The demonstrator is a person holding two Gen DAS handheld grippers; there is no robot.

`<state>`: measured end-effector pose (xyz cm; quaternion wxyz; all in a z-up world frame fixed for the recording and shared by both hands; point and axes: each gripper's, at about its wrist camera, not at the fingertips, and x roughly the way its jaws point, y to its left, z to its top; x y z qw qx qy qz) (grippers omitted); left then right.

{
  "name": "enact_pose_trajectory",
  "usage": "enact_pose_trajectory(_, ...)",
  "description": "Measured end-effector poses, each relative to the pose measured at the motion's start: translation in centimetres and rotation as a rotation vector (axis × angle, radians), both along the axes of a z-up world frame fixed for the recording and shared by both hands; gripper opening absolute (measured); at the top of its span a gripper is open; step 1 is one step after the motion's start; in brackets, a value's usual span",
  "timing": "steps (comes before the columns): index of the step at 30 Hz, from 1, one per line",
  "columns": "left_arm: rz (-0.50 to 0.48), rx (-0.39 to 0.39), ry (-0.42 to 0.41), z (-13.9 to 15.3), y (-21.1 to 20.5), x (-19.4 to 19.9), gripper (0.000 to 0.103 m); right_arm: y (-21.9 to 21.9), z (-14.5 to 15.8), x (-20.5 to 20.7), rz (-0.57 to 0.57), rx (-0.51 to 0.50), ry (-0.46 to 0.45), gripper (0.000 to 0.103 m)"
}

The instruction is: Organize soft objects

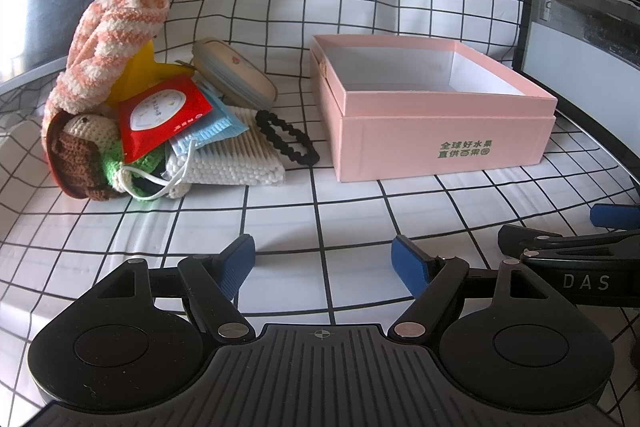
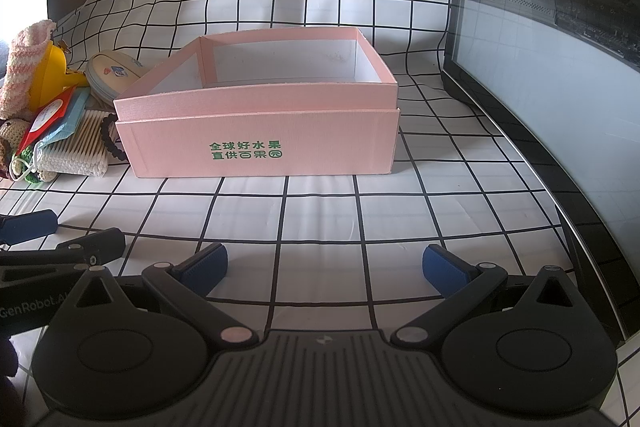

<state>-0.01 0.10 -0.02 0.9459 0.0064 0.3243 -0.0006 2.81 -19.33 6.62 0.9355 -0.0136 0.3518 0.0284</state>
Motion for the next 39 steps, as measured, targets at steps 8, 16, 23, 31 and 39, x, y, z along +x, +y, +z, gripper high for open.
enact_pose_trajectory(8,0.000,0.000,0.000,0.0,0.0,0.0,0.082,0.0,0.0,0.0,0.000,0.000,0.000,0.103)
enact_pose_trajectory(16,0.000,0.001,0.000,0.0,0.0,0.0,0.081,-0.2,0.2,0.8,0.031,0.002,0.058,0.103)
enact_pose_trajectory(23,-0.006,-0.045,0.035,0.9,1.1,0.3,0.076,0.0,0.9,1.7,0.058,-0.011,0.188,0.103)
enact_pose_trajectory(31,0.068,-0.089,-0.136,8.2,11.5,-0.7,0.076,3.1,3.6,-0.1,0.152,-0.047,0.142,0.099)
enact_pose_trajectory(39,0.091,-0.136,-0.117,10.4,22.1,1.0,0.075,11.3,9.5,-3.0,0.218,-0.110,-0.108,0.099)
